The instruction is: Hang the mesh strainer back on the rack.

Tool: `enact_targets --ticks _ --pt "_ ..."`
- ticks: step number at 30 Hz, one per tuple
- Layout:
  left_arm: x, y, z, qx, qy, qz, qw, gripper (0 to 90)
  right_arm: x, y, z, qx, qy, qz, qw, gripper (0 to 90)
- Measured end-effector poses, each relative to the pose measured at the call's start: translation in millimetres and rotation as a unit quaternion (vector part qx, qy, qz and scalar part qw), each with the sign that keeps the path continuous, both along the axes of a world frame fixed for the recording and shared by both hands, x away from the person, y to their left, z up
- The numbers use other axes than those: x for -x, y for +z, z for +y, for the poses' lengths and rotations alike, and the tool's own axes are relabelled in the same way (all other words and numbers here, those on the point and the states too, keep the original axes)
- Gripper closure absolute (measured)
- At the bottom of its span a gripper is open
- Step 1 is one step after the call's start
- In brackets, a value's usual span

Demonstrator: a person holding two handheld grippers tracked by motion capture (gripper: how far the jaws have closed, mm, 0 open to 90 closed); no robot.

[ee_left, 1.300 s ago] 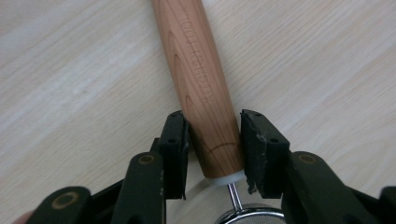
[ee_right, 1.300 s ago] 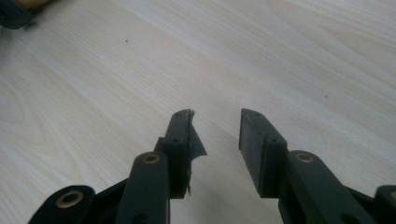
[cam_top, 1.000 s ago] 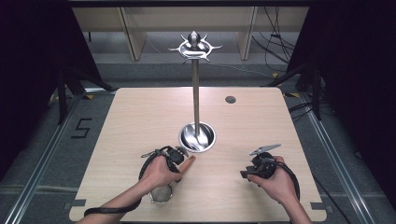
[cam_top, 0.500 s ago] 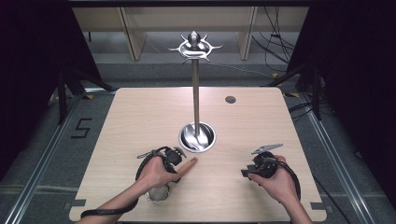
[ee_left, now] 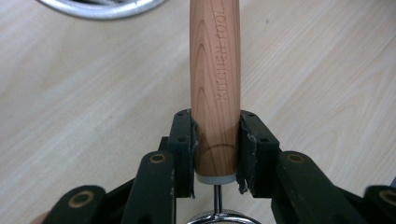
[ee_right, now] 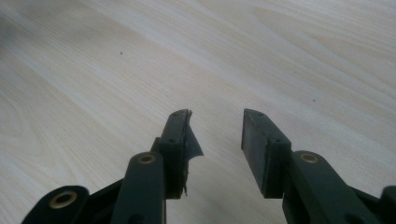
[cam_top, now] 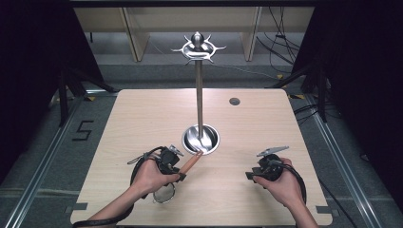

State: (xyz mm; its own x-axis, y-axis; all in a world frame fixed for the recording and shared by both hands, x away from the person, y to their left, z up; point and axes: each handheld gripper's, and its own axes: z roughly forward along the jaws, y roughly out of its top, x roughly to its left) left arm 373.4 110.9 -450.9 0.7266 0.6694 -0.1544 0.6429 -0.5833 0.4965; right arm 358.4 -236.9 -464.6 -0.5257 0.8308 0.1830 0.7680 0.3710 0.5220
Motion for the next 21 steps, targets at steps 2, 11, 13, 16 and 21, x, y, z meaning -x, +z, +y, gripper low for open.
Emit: enact_targets --ticks 2,11,13,16,21 --pt "1.0 3.2 2.4 0.018 0.005 -0.012 0.9998 68.2 0.2 0.4 -0.1 0.001 0.000 -0.001 1.0000 62.2" --pt "5.1 12.3 7.9 0.095 0.029 -0.075 0.9922 68.2 0.1 2.0 -0.4 -0.006 -0.006 -0.004 1.0000 61.8" --pt "5.9 14.2 8.0 0.106 0.031 -0.090 0.9898 68.2 -0.4 3.6 -1.8 0.002 -0.005 -0.011 0.9999 61.6" --pt "6.5 17.2 8.7 0.124 0.036 -0.103 0.9864 68.2 -0.8 3.8 -2.6 0.000 -0.006 -0.014 0.9999 61.4" --pt "7.3 21.0 9.8 0.136 0.058 -0.128 0.9807 68.2 -1.3 3.4 -2.6 -0.001 -0.006 -0.014 0.9999 60.7"
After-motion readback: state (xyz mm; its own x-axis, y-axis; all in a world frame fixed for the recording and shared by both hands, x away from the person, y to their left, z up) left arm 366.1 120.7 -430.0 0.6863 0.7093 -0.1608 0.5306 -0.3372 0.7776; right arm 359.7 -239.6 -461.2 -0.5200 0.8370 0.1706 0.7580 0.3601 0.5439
